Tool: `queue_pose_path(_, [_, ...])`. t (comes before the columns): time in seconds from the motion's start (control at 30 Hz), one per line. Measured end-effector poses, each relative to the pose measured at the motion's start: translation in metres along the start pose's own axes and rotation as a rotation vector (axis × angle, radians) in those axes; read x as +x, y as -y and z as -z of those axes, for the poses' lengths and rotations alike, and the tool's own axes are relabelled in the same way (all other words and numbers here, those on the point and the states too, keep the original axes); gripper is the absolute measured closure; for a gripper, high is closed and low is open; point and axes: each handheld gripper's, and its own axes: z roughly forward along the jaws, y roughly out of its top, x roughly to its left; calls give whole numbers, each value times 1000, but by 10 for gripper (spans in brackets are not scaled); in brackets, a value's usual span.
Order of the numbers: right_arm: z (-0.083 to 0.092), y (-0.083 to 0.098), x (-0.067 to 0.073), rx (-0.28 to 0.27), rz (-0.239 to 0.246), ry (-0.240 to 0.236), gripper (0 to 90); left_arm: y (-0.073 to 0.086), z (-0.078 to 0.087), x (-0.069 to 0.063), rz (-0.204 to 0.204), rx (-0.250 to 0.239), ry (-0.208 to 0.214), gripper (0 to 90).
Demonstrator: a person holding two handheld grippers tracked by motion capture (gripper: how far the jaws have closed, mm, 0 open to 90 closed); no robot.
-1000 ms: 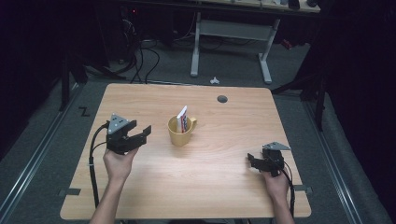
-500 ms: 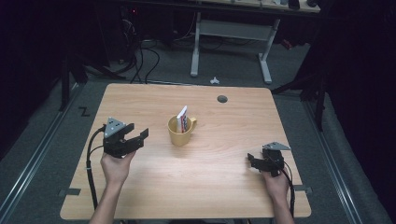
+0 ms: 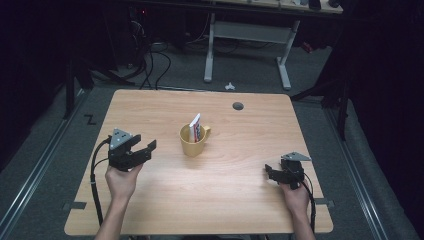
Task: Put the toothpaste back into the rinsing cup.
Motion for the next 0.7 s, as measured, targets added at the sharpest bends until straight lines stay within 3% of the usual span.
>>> queue_pose_path(0.7, [0, 0, 0, 0, 0, 0, 279, 22, -7, 7, 31, 52, -16, 381])
